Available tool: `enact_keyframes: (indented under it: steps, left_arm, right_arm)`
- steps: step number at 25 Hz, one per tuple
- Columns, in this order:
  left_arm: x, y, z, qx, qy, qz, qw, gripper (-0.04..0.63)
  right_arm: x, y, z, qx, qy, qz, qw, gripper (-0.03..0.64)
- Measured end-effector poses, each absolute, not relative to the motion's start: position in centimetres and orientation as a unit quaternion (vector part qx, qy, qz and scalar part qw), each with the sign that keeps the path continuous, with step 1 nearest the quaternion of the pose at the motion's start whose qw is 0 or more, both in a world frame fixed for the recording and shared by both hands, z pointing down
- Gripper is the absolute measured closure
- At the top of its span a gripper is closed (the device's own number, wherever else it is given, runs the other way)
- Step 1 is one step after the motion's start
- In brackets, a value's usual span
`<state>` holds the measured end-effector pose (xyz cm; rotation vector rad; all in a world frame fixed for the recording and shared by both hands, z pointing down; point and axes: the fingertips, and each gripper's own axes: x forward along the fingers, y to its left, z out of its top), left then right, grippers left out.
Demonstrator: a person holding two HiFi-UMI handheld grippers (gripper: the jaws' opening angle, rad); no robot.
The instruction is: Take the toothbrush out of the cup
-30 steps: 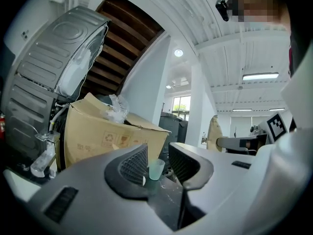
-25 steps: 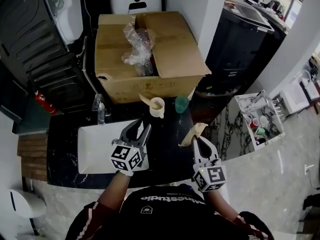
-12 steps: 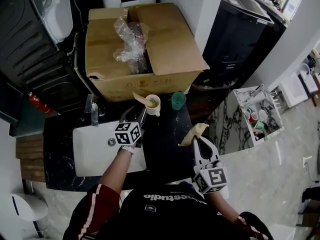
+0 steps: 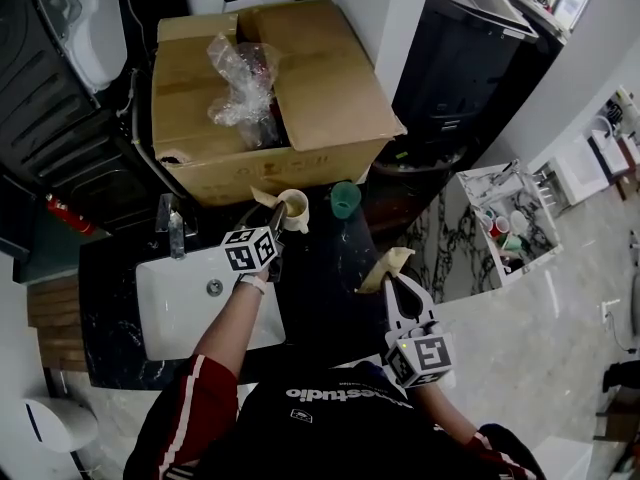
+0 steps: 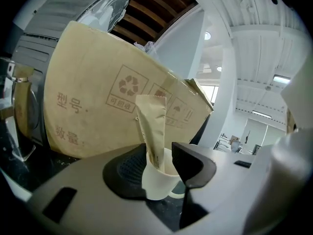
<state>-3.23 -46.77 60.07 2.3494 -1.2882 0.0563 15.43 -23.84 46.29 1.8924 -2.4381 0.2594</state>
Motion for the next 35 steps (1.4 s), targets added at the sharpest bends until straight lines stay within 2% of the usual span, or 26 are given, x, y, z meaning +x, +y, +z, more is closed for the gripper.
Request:
enact_keyframes:
  steps: [2, 6, 9, 22, 35]
  left_arm:
    - [-3.1, -47.0, 59.7, 0.856, -0.469, 0.024, 0.217, 0.44]
    - [-3.3, -47.3, 58.8, 0.855, -0.477, 0.024, 0.201, 0.521]
    - [-3.4, -47.2, 58.0, 0.856, -0.479, 0.02, 0.193, 0.537]
    - [-5.3, -44.8, 51.2, 0.859, -0.482, -0.048, 0.164, 0.549]
    - [-10.2, -35.9, 45.2, 0.857, -0.475, -0.119, 0.164, 0.552]
  right_arm:
    - [15.5, -23.9, 46.3, 0.611, -0.787, 0.084, 0.021, 0.578]
    - [15.5, -23.8, 46.2, 0.61, -0.787, 0.085, 0.021, 0.578]
    - [15.5, -23.7, 46.1, 0.609, -0.788, 0.085, 0.02, 0.578]
    - [15.0, -23.1, 45.1, 0.599, -0.797, 0.074, -0.008, 0.578]
    - [12.0, -22.3, 44.3, 0.576, -0.815, 0.059, -0.007, 0.578]
